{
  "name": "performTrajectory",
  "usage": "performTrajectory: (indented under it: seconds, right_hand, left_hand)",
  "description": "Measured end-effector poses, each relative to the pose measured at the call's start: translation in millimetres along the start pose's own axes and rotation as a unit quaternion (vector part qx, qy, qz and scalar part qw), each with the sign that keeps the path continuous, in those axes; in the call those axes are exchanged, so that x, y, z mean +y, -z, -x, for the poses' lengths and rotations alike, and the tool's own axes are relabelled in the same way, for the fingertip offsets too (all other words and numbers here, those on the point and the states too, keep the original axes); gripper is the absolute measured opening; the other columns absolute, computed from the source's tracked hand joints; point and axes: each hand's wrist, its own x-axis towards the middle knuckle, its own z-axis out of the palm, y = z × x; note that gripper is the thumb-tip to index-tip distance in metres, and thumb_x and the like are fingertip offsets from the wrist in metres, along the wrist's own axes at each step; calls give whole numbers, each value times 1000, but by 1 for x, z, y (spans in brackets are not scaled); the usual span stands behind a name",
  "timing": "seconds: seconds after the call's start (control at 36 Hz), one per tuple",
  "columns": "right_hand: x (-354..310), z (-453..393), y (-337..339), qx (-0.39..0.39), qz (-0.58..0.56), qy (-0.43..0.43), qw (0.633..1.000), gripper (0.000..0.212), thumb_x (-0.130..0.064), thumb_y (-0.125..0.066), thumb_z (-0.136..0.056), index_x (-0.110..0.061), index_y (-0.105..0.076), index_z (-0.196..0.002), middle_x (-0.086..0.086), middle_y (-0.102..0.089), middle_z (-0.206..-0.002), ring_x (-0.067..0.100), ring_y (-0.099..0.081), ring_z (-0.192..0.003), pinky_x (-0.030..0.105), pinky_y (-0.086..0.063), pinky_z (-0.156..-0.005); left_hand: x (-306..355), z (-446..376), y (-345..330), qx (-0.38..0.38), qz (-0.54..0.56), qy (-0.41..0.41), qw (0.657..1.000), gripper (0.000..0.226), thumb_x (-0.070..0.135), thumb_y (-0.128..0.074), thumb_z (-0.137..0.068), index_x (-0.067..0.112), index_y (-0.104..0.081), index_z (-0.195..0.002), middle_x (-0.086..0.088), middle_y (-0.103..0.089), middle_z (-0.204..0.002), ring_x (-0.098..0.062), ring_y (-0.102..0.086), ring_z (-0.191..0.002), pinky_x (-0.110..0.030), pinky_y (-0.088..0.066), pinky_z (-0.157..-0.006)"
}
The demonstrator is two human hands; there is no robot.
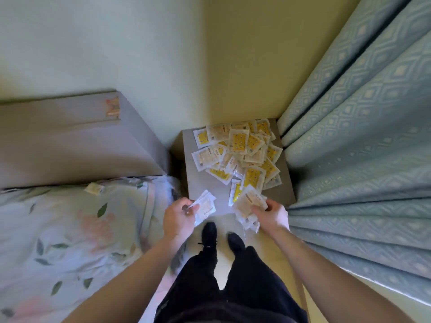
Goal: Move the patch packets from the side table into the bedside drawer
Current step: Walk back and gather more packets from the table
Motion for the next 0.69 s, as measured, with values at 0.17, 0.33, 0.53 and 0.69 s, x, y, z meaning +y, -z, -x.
performTrajectory:
  seconds: [0.17,0.33,0.53,0.69]
  right_hand:
    - [-4,24,3,-61,5,51,997,16,-34,-72,-76,-18,-69,-79,1,-68,-68,14,-57,-57,26,-48,-55]
    - [-2,25,21,-103,71,109,986,22,-33,-71,-78,-12,-67,-83,1,-63,-57,12,-53,-46,26,-46,-47]
    - [13,38,47,-127,123,175,969,31,-39,-68,-73,-10,-64,-84,-1,-55,-63,17,-48,-57,28,-42,-53]
    - [5,92,28,-198,173,279,924,23,-37,-72,-78,-15,-66,-75,-5,-58,-59,11,-52,-51,24,-45,-55]
  left_hand:
    - [10,74,23,67,8,51,996,31,29,-64,-89,19,-48,-63,2,-49,-59,-12,-48,-60,-22,-36,-56]
    - [19,131,15,140,128,97,977,32,16,-69,-87,10,-46,-65,2,-44,-60,-10,-42,-57,-27,-39,-61]
    - [14,194,-4,187,160,129,961,27,20,-67,-89,6,-49,-73,-11,-52,-67,-14,-48,-62,-29,-41,-60]
    - [-9,268,3,260,191,173,930,26,24,-68,-88,20,-52,-68,3,-58,-65,-18,-55,-66,-33,-42,-60]
